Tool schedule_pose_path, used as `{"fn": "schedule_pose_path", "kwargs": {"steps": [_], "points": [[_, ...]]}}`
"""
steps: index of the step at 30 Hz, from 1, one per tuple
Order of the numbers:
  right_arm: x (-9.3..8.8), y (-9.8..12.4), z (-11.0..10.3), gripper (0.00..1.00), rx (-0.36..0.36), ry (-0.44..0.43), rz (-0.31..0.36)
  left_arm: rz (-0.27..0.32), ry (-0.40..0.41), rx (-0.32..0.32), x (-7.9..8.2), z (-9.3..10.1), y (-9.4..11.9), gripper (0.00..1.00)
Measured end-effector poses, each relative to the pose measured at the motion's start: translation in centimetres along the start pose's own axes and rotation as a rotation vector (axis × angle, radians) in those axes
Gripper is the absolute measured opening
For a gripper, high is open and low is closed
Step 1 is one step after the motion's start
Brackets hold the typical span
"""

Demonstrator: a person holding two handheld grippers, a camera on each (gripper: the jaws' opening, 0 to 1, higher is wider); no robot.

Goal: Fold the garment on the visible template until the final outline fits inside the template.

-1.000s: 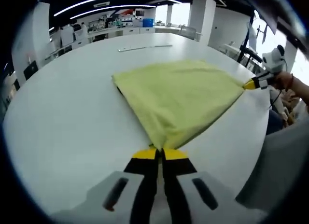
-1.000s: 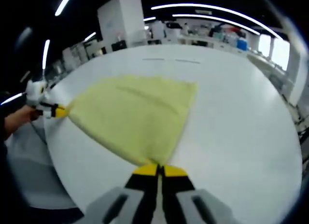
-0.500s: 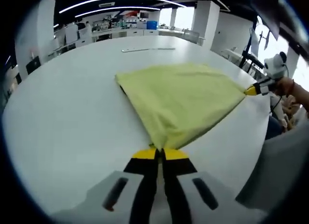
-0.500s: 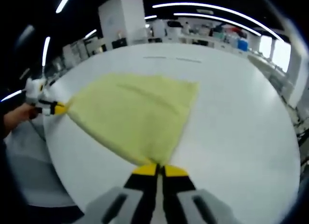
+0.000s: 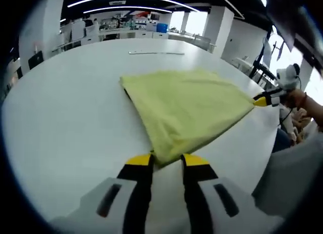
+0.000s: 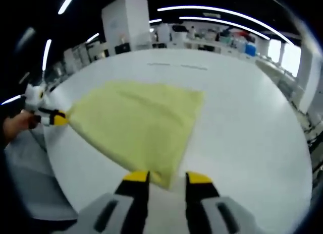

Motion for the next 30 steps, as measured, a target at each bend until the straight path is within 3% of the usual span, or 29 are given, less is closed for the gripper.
{"fn": "schedule_pose_path", "kwargs": {"steps": [9, 16, 21, 30], "points": [[1.5, 1.4, -0.5, 0.47, 0.01, 0.038, 0.03, 0.036, 0.009, -0.018, 1.2, -0.2, 1.2, 0.48], [4.1, 2.9, -2.0, 0.67, 0.046, 0.042, 0.092, 0.113, 0.013, -0.045, 3.4, 1.4, 2.9, 0.66], [5.7, 4.1, -2.6, 0.76, 0.062, 0.073, 0.131, 0.137, 0.021, -0.071, 4.1, 2.4, 3.6, 0.74], [6.9, 6.0, -3.9, 0.9, 0.107, 0.077, 0.166, 0.177, 0.063, -0.131, 5.2, 4.0, 5.3, 0.86]]}}
Point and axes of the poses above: the point that each gripper's makers call its tool centre point, and the gripper's own axes: y roughly backward along the fingers, z roughly to its right, x roughly out of its top, the point moved 1 cm from there along y, roughly backward along the fingers, and after that the axes turned 14 degrees about y, right-handed, at the moved point
